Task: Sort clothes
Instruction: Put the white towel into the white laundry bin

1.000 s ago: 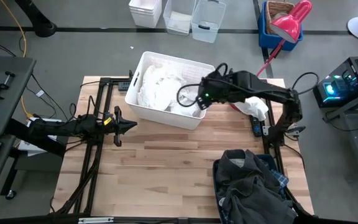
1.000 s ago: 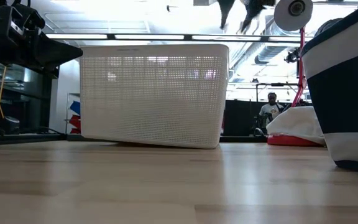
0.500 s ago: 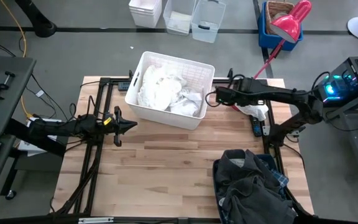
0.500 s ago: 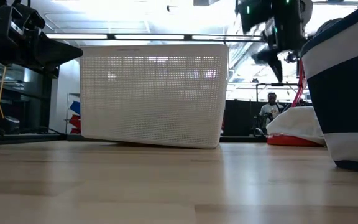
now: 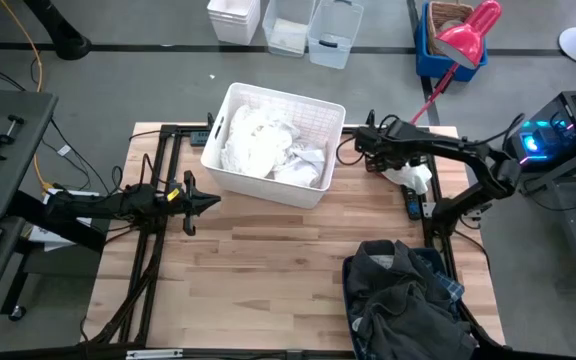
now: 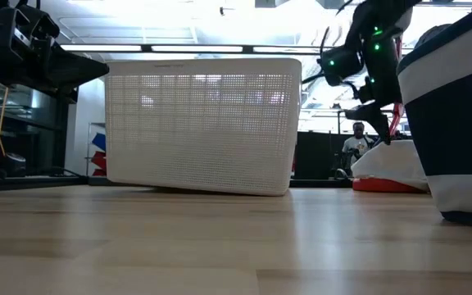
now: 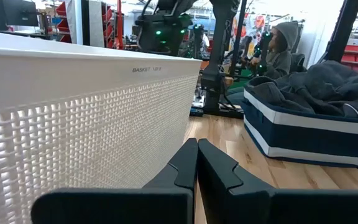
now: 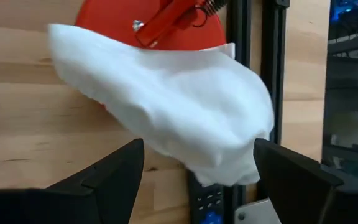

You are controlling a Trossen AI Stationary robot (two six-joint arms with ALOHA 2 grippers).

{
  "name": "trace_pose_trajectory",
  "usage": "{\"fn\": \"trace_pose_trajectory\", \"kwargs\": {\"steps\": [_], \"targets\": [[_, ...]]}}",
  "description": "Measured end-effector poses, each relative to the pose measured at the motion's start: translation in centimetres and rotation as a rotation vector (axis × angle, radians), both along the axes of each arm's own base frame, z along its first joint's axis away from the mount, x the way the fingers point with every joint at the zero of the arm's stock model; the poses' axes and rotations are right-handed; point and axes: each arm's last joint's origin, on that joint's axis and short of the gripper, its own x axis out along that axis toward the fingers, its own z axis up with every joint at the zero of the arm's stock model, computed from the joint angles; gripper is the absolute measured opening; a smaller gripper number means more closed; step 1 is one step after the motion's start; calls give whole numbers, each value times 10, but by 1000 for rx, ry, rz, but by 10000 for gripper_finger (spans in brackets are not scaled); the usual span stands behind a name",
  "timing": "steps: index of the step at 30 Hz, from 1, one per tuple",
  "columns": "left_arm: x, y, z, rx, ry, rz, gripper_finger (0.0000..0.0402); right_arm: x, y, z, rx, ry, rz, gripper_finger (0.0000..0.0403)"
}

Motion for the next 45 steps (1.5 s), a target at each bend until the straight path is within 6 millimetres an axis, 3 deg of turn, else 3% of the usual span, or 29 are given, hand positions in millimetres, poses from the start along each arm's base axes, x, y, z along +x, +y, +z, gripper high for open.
{"fn": "trace_pose_trajectory", "kwargs": {"steps": [9, 12, 15, 19, 22, 25, 31, 35, 40, 45], "targets": [[0, 0, 0, 0, 0, 0, 0, -15, -17, -24, 81, -3, 88, 298], [0, 0, 0, 0, 0, 0, 0, -16, -18, -34, 93, -18, 135, 281], [0, 0, 0, 0, 0, 0, 0, -16, -15, -37, 107, -6, 151, 210], [0, 0, 0, 0, 0, 0, 0, -12, -5, -27, 113, 0, 240, 38], [0, 0, 0, 0, 0, 0, 0, -8, 8, 3, 64, -56, 293, 20], [0, 0, 0, 0, 0, 0, 0, -8, 27, 51, -45, -154, 331, 7], [0, 0, 0, 0, 0, 0, 0, -29, 63, 165, -493, -468, 287, 5], [0, 0, 0, 0, 0, 0, 0, -35, 75, 223, -771, -699, 282, 4], [0, 0, 0, 0, 0, 0, 0, 2, 74, 257, -930, -962, 436, 2], [0, 0, 0, 0, 0, 0, 0, 68, 65, 251, -894, -1171, 586, 2]]}}
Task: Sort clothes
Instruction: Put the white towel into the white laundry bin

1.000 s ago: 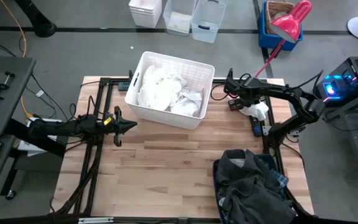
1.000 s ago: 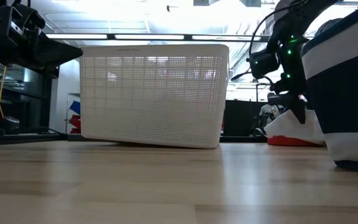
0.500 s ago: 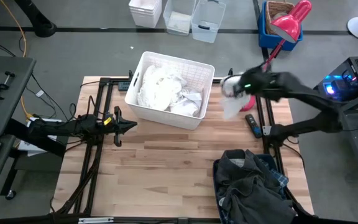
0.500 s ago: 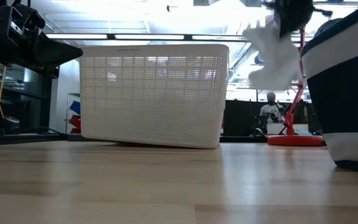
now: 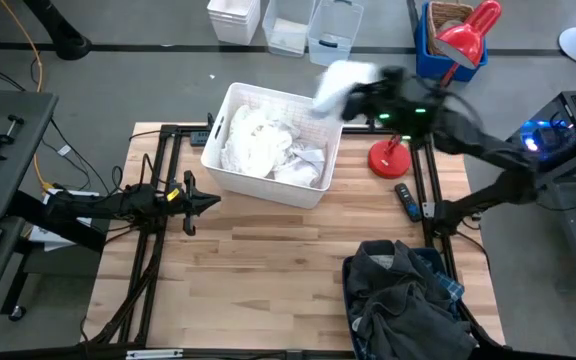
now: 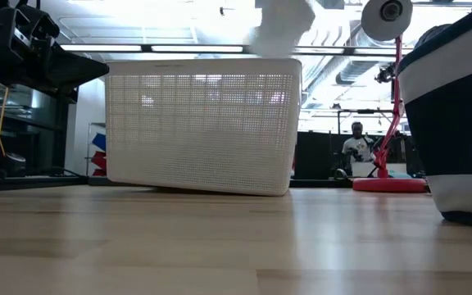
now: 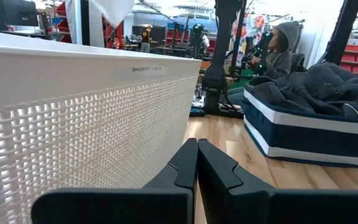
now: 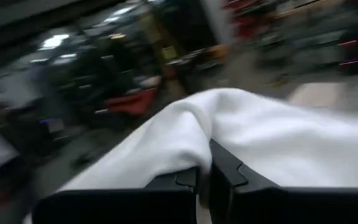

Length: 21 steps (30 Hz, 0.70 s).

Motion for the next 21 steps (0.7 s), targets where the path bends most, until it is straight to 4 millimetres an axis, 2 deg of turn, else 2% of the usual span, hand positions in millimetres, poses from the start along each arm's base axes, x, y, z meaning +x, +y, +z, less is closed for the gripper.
{"fn": "trace_pose_trajectory", "kwargs": {"steps": [4, 7, 11, 16, 21], "targets": [[0, 0, 0, 0, 0, 0, 0, 50, -7, -22, 38, -36, 141, 1], [0, 0, 0, 0, 0, 0, 0, 79, -16, -53, 109, 41, 99, 2], [0, 0, 0, 0, 0, 0, 0, 107, -33, -90, 229, 72, 37, 21], [0, 0, 0, 0, 0, 0, 0, 136, -42, -125, 321, 102, 123, 89], [0, 0, 0, 0, -1, 0, 0, 146, -38, -132, 320, 110, 191, 173]]}}
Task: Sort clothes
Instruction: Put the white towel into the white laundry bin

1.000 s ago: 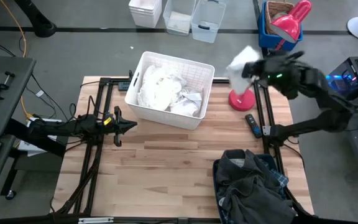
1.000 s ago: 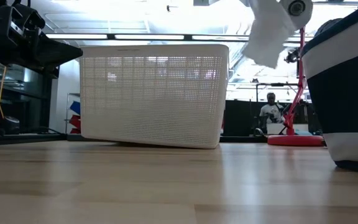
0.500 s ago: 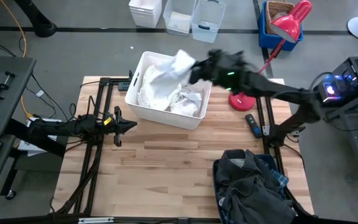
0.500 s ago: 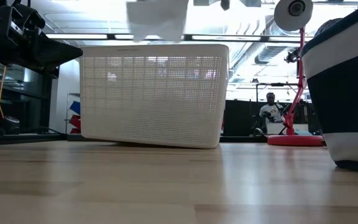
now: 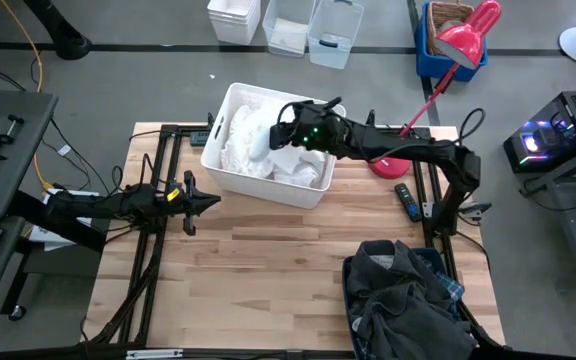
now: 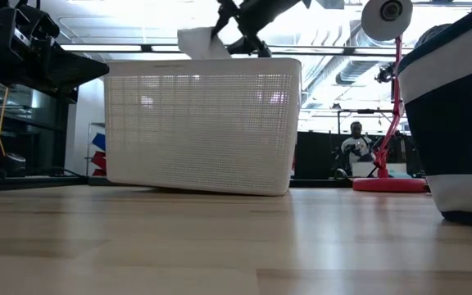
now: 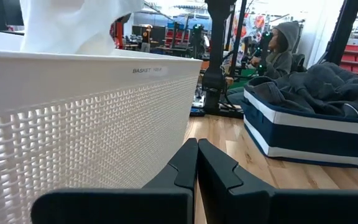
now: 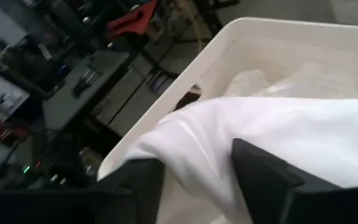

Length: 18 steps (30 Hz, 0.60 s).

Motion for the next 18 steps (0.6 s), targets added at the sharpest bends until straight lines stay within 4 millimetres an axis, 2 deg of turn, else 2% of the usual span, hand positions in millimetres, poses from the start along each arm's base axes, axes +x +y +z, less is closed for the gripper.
{"fn": "trace_pose_trajectory", "kwargs": {"steps": [4, 7, 10, 13, 16, 18], "targets": [[0, 0, 0, 0, 0, 0, 0, 0, 4, 3, 0, 2, 116, 218], [0, 0, 0, 0, 1, 0, 0, -6, 4, 7, 40, 33, 135, 227], [0, 0, 0, 0, 1, 0, 0, -15, 2, 14, 67, 136, 104, 224], [0, 0, 0, 0, 1, 0, 0, -20, 3, 38, -77, 155, 52, 218], [0, 0, -1, 0, 7, 0, 0, -29, 7, 68, -130, 143, 54, 213], [0, 0, -1, 0, 9, 0, 0, -42, 6, 71, -72, 309, 61, 209]]}}
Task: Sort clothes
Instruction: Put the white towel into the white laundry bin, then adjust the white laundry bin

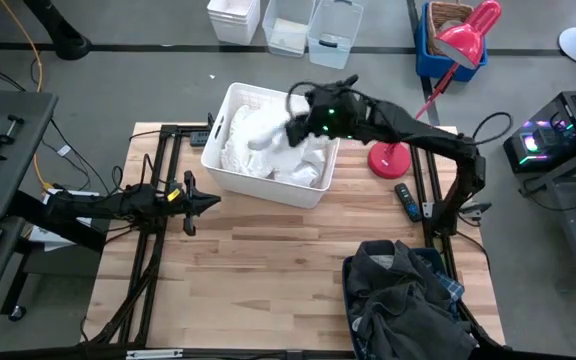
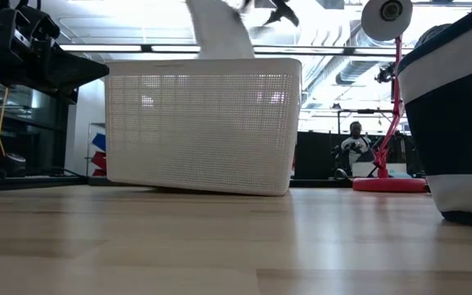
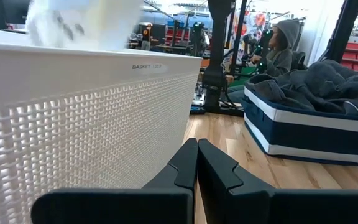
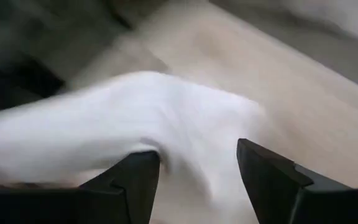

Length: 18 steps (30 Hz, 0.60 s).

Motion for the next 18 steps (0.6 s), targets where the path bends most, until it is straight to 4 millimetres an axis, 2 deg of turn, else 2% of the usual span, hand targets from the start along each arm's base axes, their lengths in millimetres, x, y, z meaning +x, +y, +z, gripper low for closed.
{"fn": "trace_pose_trajectory", "kwargs": {"steps": [3, 7, 12, 15, 18], "targets": [[0, 0, 0, 0, 0, 0, 0, -16, -5, -11, 80, 245, -110, 201], [0, 0, 0, 0, -3, 0, 0, -30, 0, -4, 116, 305, -14, 193], [0, 0, 1, 0, -6, 0, 0, -43, -2, -6, -70, 442, -254, 182], [0, 0, 0, 0, -1, 0, 0, -54, -16, -9, -63, 502, -337, 174], [0, 0, 0, 0, -1, 0, 0, -57, -40, -27, -49, 553, -426, 159]]}}
